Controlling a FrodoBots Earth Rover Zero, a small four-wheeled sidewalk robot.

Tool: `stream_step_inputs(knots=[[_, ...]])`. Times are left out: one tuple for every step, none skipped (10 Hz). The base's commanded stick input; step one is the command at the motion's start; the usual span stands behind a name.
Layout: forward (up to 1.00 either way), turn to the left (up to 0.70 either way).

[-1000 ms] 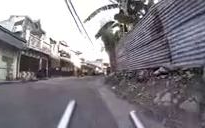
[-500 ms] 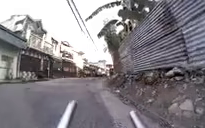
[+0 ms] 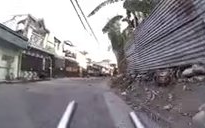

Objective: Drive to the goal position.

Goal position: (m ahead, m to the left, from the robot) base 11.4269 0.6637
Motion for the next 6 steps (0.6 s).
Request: stream_step_inputs(knots=[[0.85,0.0],[0.85,0.0],[0.85,0.0],[0.85,0.0],[0.85,0.0],[0.85,0.0]])
